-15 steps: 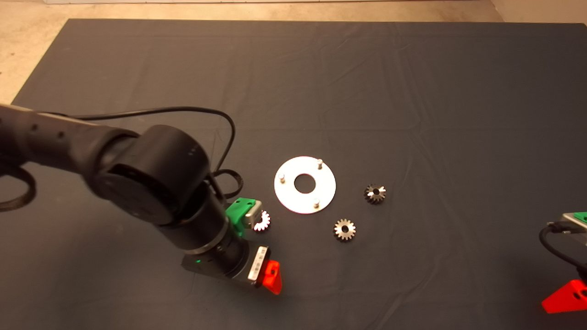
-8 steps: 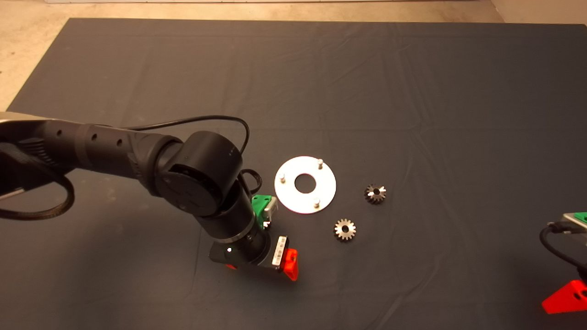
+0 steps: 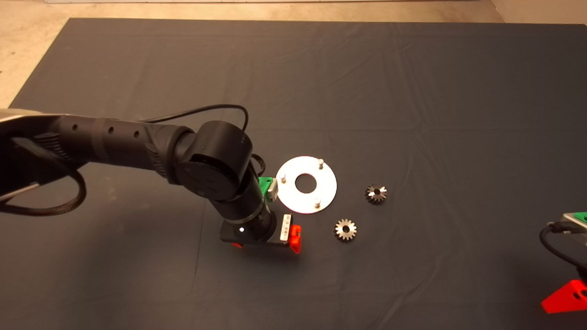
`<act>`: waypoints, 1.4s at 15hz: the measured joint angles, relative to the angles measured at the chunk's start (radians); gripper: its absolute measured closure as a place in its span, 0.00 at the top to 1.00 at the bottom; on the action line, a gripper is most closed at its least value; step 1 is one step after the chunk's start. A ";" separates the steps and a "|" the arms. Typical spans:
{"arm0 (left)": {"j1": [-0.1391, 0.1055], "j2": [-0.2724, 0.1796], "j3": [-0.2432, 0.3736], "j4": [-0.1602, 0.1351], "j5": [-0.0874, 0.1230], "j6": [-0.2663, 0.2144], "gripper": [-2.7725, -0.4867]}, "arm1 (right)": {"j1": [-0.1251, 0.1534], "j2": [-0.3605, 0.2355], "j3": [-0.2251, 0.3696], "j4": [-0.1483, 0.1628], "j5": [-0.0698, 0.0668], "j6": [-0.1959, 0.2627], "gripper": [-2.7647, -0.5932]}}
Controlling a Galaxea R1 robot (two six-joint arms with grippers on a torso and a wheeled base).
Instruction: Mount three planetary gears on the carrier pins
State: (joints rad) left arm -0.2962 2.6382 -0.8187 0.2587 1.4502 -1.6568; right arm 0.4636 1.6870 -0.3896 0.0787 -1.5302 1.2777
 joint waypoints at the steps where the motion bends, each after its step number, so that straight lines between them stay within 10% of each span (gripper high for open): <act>1: 0.000 0.015 -0.003 0.006 0.033 0.000 1.00 | 0.000 0.000 0.000 0.000 0.000 0.000 0.85; 7: 0.000 0.040 -0.030 0.084 0.072 0.000 1.00 | 0.000 0.000 0.000 0.000 0.000 0.000 0.85; 21: 0.049 0.040 -0.143 0.110 0.073 0.089 1.00 | 0.000 0.000 0.000 0.000 0.000 0.000 0.85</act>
State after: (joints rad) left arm -0.2468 2.6781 -0.9621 0.3683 1.5234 -1.5681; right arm 0.4636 1.6866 -0.3896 0.0787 -1.5306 1.2772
